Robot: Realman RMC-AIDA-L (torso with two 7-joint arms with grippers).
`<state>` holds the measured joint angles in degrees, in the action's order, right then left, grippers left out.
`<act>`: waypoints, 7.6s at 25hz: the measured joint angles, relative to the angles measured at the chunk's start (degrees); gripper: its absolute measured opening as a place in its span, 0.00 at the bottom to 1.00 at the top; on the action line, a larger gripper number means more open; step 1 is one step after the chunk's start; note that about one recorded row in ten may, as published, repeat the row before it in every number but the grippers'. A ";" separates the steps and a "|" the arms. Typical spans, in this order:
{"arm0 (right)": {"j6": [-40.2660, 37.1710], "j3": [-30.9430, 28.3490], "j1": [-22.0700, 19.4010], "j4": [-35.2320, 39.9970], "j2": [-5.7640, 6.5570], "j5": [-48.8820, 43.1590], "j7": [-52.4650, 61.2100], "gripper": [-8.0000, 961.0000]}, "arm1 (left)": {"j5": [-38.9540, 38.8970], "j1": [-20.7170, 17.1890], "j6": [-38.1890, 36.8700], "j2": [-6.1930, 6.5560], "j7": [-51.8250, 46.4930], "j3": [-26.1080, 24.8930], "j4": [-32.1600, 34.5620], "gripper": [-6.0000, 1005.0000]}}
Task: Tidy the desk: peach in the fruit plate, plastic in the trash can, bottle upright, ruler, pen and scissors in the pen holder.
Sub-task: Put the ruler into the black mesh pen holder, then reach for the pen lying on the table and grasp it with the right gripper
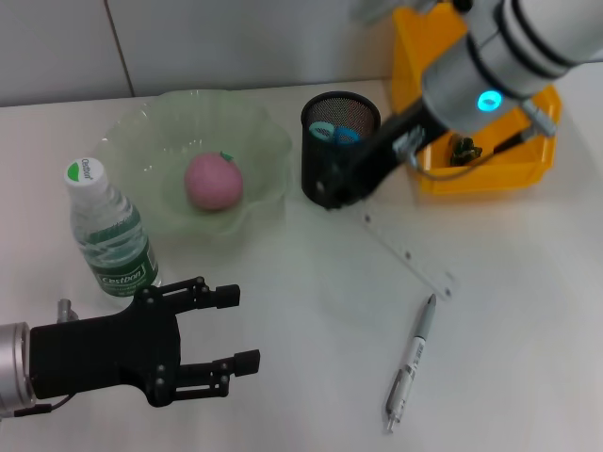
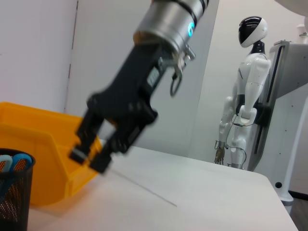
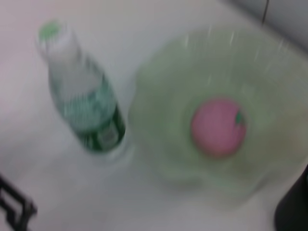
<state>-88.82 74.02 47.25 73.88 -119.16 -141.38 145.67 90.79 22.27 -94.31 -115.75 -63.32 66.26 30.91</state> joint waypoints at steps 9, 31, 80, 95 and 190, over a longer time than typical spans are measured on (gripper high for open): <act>4.44 -10.08 -2.84 6.75 0.08 9.04 -5.55 0.40 | 0.00 -0.04 -0.01 0.00 0.04 0.01 -0.06 0.79; 32.23 -9.34 -7.89 -2.95 -0.08 27.26 -24.80 0.40 | 0.00 0.30 -0.25 0.00 0.05 0.00 -0.16 0.79; 46.12 -6.17 -4.16 -27.28 -0.19 40.48 -47.23 0.40 | 0.00 0.23 -0.14 -0.09 0.84 0.01 -0.33 0.79; 45.77 -6.17 -4.45 -27.20 -0.01 39.95 -47.24 0.40 | 0.00 0.27 0.08 -0.09 0.84 0.01 -0.33 0.79; -26.35 -3.07 2.56 -5.10 1.10 -1.38 -55.44 0.77 | 5.13 0.20 1.56 -0.61 -2.96 -3.80 0.80 0.78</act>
<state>-115.17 70.94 49.81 68.77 -118.06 -142.76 90.23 95.92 22.47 -92.75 -116.36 -66.28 62.46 31.71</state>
